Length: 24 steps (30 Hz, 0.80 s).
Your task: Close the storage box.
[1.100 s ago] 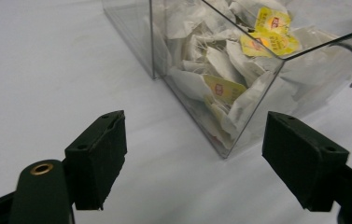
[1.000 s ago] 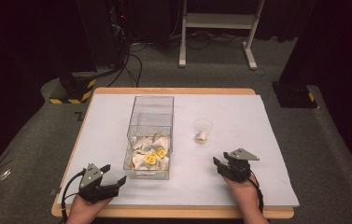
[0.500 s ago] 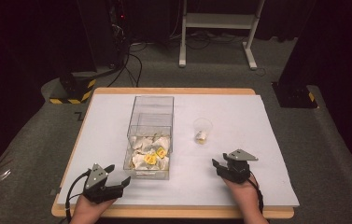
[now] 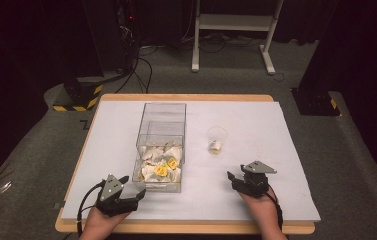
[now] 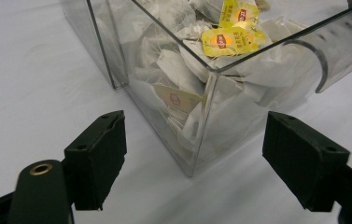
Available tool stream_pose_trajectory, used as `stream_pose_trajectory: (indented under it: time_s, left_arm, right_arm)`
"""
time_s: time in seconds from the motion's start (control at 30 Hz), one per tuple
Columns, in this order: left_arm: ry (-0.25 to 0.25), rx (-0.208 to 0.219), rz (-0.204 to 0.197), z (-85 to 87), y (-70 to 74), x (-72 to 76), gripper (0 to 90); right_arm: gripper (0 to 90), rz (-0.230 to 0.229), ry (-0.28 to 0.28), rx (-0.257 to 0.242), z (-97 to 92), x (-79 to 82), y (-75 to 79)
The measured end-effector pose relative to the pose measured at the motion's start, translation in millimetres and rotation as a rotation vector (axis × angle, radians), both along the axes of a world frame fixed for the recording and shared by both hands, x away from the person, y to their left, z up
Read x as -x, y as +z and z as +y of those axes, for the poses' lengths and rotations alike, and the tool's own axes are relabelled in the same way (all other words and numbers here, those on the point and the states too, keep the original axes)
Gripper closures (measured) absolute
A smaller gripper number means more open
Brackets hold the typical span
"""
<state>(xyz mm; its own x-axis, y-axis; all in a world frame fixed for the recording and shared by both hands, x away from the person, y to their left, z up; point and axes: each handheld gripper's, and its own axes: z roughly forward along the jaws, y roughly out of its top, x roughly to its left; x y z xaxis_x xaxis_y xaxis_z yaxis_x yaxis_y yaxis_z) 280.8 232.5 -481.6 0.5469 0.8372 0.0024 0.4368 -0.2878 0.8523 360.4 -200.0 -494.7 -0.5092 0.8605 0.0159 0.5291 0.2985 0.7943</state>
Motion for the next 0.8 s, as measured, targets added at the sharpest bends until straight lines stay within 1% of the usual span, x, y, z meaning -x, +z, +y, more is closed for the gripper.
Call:
stream_pose_trajectory:
  time_s: [0.17, 0.33, 0.43, 0.53, 0.57, 0.67, 0.8]
  left_arm:
    - [0.002, 0.012, -0.001, -1.7, -0.1, -1.0, 26.1]
    - [0.003, 0.021, -0.011, -3.4, -0.5, -2.2, 29.8]
    - [-0.005, 0.004, -0.017, -6.7, -1.4, -1.8, 31.3]
    - [-0.01, -0.001, -0.024, -9.6, -1.4, -1.8, 31.5]
    - [-0.011, -0.001, -0.027, -10.5, -1.6, -1.7, 32.0]
    - [-0.016, -0.004, -0.031, -12.8, -1.4, -1.4, 33.4]
    - [-0.011, -0.001, -0.036, -14.6, -1.3, -2.6, 32.2]
  right_arm:
    - [38.3, 0.008, -0.001, -0.005, -0.7, 0.7, -0.7]
    - [38.2, 0.0, -0.001, -0.004, -1.6, 1.4, -1.3]
    - [38.2, 0.003, -0.01, -0.009, -2.5, 2.2, -1.2]
    - [38.3, -0.003, -0.007, -0.005, -3.9, 1.4, -1.2]
    - [38.3, 0.007, -0.015, -0.013, -3.9, 1.8, -1.3]
    - [38.3, 0.0, -0.015, -0.012, -4.5, 2.9, -0.7]
    - [38.5, -0.003, -0.011, -0.006, -5.1, 3.3, -0.9]
